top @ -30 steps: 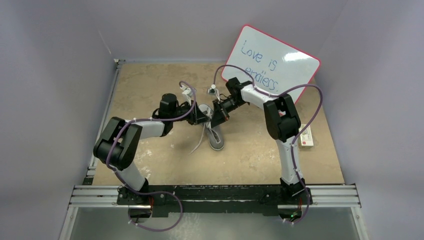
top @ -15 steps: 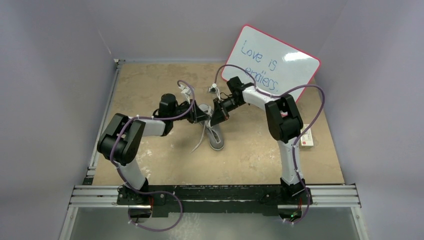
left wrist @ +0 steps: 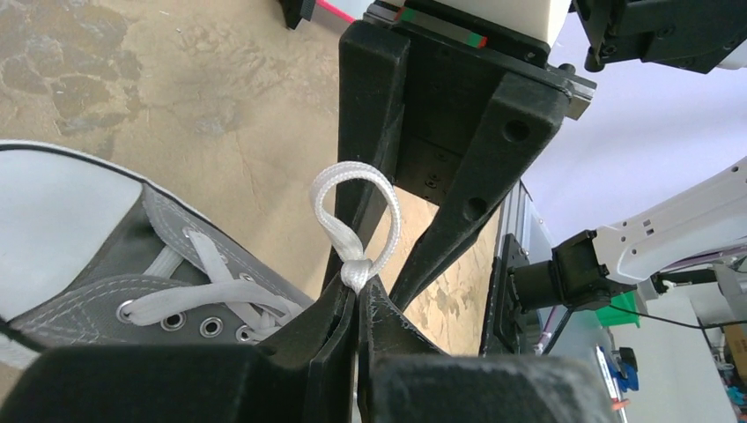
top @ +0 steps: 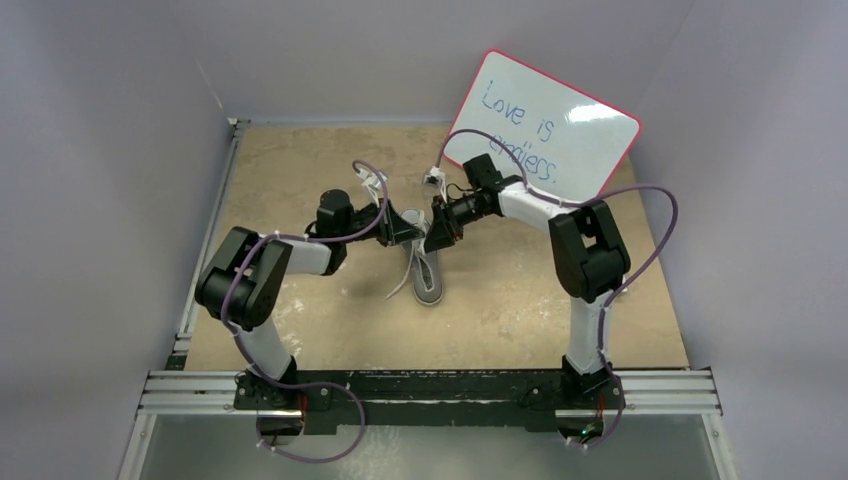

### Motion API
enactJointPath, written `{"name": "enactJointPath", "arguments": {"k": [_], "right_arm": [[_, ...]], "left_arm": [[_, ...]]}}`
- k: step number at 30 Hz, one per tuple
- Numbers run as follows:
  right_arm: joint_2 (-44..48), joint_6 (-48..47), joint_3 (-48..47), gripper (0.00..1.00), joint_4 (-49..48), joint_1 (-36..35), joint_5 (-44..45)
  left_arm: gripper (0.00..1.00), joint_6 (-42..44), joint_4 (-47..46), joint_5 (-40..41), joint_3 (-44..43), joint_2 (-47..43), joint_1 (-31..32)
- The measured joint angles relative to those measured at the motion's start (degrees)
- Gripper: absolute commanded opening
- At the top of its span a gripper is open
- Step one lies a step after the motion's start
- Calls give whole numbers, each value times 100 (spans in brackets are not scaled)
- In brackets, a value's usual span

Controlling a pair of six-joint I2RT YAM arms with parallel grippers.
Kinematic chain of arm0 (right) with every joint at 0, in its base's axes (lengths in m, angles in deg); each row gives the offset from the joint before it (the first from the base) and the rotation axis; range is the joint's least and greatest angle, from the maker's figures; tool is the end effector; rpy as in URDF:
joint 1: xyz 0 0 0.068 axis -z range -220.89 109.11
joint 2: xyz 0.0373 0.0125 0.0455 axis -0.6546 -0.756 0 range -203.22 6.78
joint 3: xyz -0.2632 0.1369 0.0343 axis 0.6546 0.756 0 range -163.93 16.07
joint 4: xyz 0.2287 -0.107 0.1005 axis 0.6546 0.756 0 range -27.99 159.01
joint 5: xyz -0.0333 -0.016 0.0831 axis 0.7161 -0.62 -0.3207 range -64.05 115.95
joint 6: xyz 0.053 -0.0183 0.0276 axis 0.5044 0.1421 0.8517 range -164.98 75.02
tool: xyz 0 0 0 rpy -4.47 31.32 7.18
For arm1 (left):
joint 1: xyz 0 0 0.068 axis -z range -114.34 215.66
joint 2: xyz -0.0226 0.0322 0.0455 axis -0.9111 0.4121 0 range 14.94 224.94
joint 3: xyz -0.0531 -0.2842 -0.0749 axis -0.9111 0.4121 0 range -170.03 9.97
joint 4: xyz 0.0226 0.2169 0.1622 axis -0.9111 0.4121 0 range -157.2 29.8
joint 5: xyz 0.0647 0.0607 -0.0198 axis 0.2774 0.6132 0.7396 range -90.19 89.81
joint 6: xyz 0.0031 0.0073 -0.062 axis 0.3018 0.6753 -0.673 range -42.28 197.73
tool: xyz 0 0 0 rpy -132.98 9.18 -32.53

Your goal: Tie the shoes

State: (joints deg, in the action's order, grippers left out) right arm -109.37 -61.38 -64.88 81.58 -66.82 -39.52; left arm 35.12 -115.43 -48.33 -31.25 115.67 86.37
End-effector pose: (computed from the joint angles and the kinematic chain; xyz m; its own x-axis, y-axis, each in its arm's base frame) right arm 0.3822 0.2340 0.1993 -0.5202 -0.3833 -0.7632 -0.8343 0.0372 0.5500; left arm 0.3237 -0.1602 0.1882 -0.7569 -0.1968 -0.6231 0.5526 0.3163 -0.7711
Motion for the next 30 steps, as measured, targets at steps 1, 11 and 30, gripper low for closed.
{"name": "enactJointPath", "arguments": {"k": [1, 11, 30], "right_arm": [[70, 28, 66, 39, -48, 4, 76], [901, 437, 992, 62, -575, 114, 1051], [1335, 2028, 1873, 34, -2837, -579, 2402]], "left_arm": [[0, -15, -42, -11, 13, 0, 0], [0, -35, -101, -7, 83, 0, -13], [0, 17, 31, -33, 85, -2, -39]]}}
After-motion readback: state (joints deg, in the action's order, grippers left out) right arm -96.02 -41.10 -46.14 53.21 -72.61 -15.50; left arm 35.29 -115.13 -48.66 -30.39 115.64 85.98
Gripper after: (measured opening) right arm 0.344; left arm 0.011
